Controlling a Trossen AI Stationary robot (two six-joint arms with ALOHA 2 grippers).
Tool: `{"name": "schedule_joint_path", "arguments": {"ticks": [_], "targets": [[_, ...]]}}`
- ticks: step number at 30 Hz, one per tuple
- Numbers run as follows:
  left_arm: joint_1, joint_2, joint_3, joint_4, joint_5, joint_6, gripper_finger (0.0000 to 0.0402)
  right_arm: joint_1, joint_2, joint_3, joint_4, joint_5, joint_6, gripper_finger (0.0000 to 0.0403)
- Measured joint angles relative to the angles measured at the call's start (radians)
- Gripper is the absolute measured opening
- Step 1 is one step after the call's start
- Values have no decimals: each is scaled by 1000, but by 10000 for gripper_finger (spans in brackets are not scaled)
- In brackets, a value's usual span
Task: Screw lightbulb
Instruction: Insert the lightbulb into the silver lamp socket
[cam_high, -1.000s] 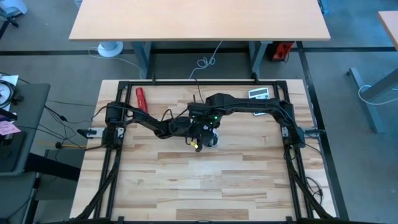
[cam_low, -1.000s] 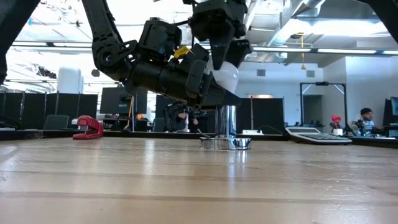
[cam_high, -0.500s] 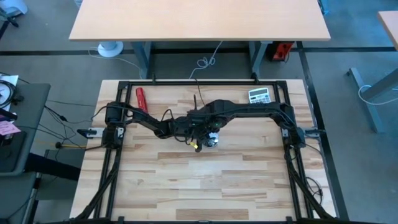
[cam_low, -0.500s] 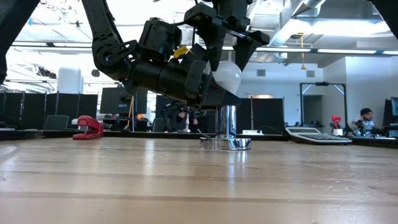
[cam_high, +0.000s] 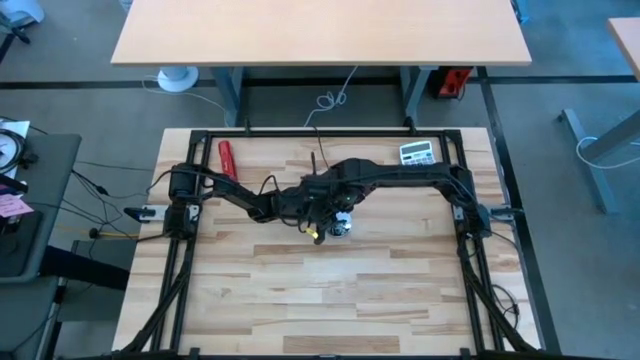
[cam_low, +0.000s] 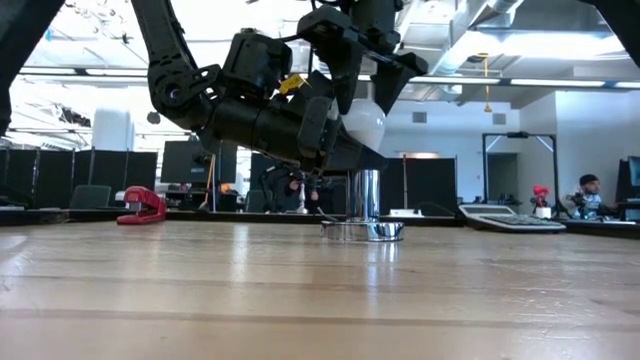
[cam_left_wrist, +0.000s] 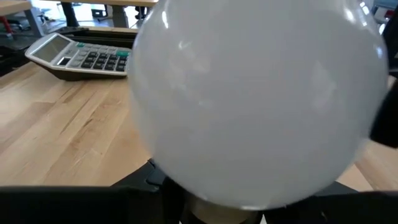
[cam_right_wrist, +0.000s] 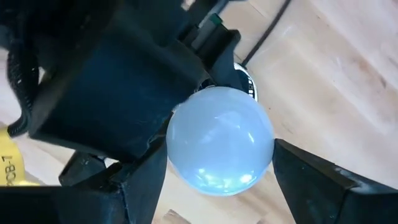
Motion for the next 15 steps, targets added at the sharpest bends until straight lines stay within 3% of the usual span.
{"name": "schedule_joint_path", "arguments": {"ticks": [5,15], "targets": [[0,0,0,0,0,3,155,-10,1,14,8,0,-105,295],[1,0,0,0,3,7,155,-16,-1,17,-19,-11,-29,296]]}}
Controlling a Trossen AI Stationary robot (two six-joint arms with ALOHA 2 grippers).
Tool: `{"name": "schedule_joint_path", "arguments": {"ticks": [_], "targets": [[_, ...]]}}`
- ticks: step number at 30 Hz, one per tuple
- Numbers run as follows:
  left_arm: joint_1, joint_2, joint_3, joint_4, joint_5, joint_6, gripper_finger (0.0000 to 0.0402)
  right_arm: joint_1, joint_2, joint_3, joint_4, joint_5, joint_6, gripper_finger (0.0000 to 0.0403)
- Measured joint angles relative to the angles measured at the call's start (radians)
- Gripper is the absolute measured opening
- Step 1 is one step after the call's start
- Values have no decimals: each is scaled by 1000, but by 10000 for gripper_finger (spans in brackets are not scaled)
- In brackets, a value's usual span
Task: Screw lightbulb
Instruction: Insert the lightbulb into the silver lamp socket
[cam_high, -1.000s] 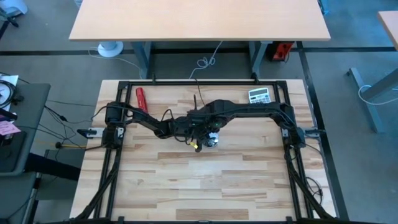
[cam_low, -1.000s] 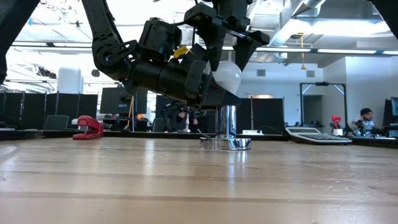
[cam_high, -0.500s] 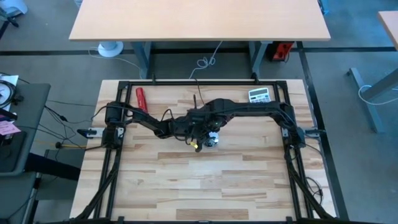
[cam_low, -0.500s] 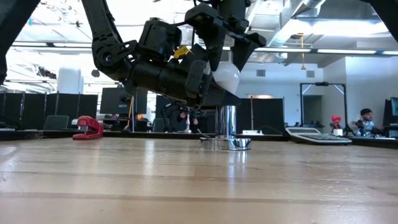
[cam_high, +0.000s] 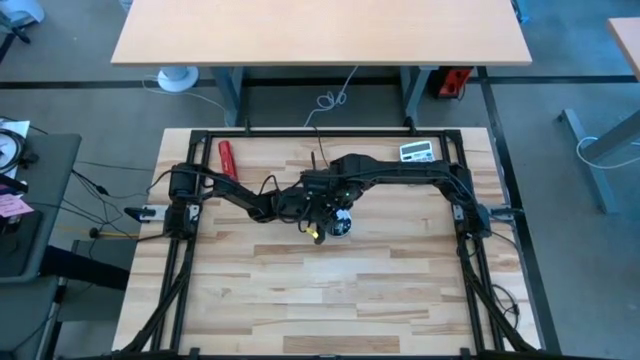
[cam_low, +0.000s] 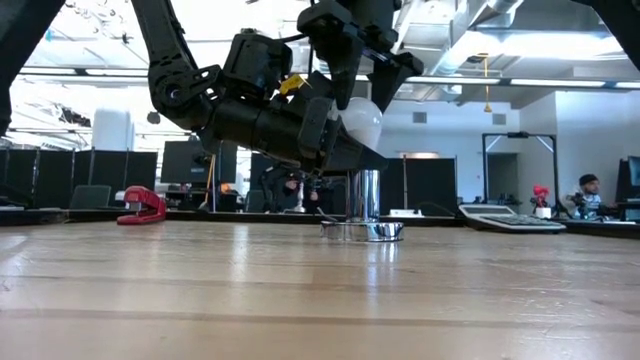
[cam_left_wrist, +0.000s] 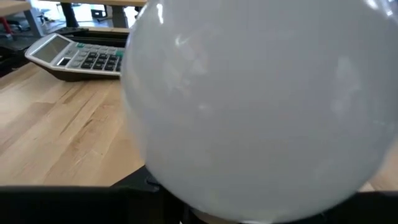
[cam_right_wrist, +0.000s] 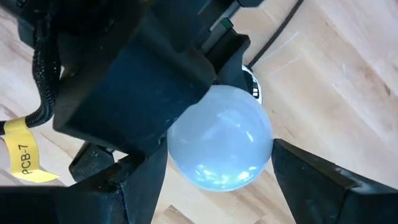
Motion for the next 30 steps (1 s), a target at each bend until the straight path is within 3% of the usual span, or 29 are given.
{"name": "schedule_joint_path", "arguments": {"ticks": [12,27,30], "targets": [[1,0,0,-1,-3,7,155,7,-2,1,-40,0,81,296],[1,0,0,-1,-3,5,155,-19,-3,55,-45,9,-74,295],[1,0,0,-1,-3,5,155,-19,-3,56,-48,6,-165,295]]}}
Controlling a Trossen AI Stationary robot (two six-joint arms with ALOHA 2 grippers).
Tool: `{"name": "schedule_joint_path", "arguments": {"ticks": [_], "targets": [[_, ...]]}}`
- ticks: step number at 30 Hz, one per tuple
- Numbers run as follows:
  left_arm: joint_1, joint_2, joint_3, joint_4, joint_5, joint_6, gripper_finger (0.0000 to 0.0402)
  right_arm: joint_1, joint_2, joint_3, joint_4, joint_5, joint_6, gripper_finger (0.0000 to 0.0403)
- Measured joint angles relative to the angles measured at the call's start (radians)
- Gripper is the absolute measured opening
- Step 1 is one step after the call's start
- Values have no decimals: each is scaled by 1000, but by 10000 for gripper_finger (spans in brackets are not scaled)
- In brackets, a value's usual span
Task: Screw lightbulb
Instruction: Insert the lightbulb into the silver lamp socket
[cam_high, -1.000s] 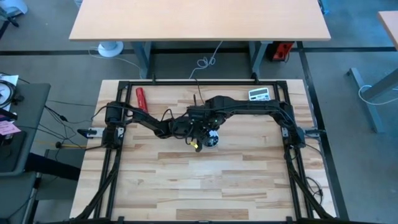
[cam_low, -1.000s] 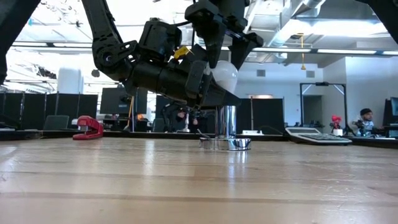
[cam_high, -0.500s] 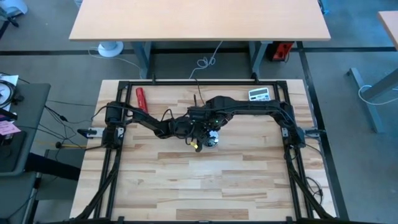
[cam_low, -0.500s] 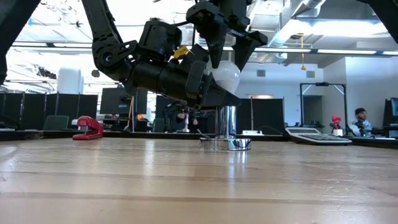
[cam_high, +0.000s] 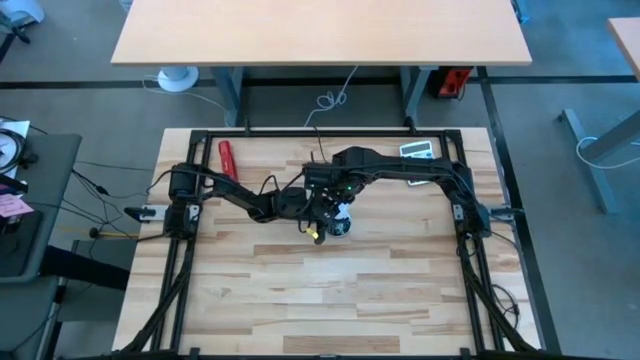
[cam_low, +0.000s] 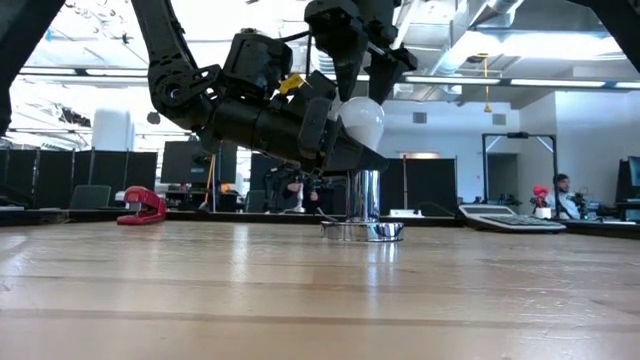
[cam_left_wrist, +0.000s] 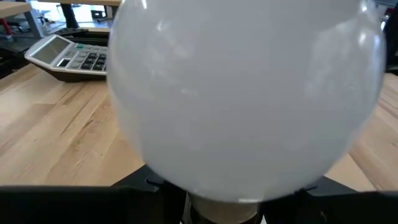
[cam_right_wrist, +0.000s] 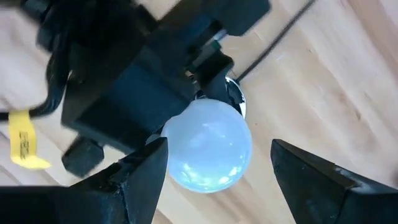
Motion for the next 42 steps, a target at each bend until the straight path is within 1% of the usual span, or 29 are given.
{"name": "schedule_joint_path", "arguments": {"ticks": [4,8,10,17,23,25,31,35,38,42], "targets": [[0,0,0,0,0,0,155,0,0,37,-83,-5,-222,295],[0,0,0,0,0,-1,155,0,-2,53,-96,-6,-503,295],[0,0,0,0,0,-1,155,0,0,60,-95,-6,-614,295],[0,0,0,0,0,-2,155,-1,0,62,-62,-7,-880,295],[0,0,0,1,-2,6,155,-1,17,60,-66,-24,-1047,295],[0,0,0,1,-2,5,155,-1,41,61,-53,-33,-1074,295],[1,0,0,2,-4,5,155,4,80,61,-91,-52,-1125,295],[1,0,0,0,-6,5,155,8,104,64,-81,-52,-1118,293],[0,0,0,-1,-9,7,155,8,107,64,-71,-51,-1033,286],[0,0,0,-1,-10,6,155,-7,108,63,-58,-62,-787,272]]}}
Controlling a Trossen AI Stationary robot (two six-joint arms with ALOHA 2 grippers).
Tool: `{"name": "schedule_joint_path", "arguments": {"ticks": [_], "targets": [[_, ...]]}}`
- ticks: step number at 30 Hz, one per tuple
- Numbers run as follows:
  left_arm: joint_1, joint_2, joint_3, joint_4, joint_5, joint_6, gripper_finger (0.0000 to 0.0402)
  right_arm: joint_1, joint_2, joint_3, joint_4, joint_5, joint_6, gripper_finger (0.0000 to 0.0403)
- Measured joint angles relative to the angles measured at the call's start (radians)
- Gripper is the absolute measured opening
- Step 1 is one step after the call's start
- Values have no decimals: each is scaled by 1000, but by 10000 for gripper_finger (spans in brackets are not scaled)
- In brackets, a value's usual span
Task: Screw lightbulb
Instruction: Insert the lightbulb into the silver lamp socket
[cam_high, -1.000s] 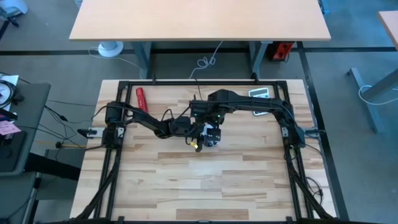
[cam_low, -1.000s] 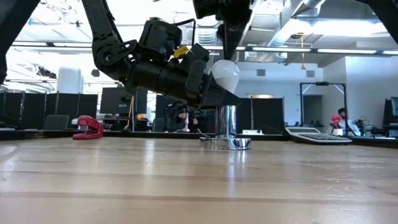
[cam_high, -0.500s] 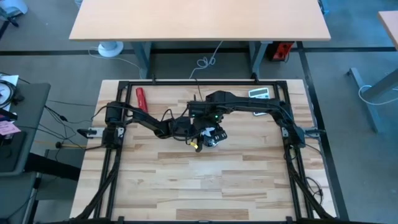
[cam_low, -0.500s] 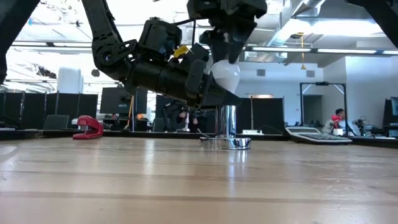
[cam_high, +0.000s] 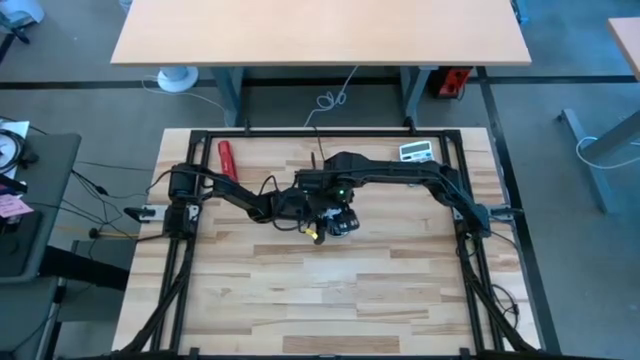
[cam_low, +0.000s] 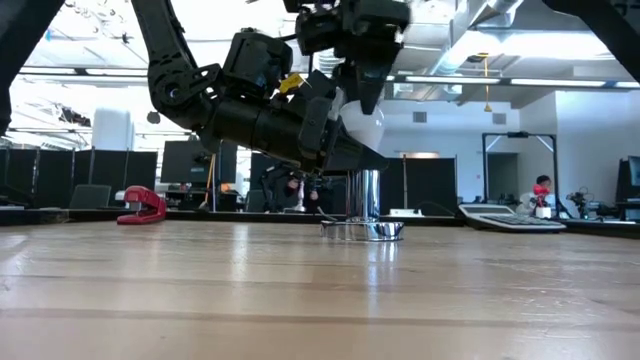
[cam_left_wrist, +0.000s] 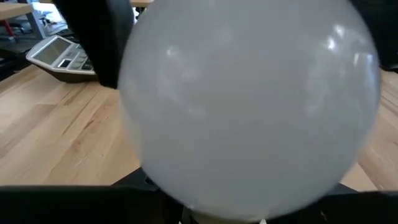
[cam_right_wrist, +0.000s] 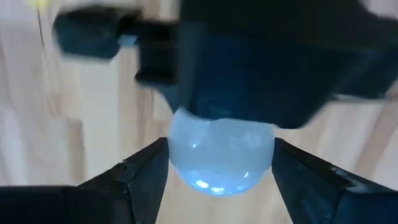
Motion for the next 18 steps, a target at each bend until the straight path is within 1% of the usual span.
{"name": "schedule_joint_path", "arguments": {"ticks": [4,8,12,14,18], "targets": [[0,0,0,0,-1,-1,155,-1,1,-1,-1,-1,258,261],[0,0,0,-1,-2,-2,155,19,1,-9,-3,5,508,259],[-1,0,0,-2,-5,11,155,53,-2,-49,2,32,698,259],[-1,0,1,-5,-7,14,155,71,-3,-72,7,38,763,258],[-2,0,1,-8,-10,25,155,92,-3,-81,23,47,799,258]]}}
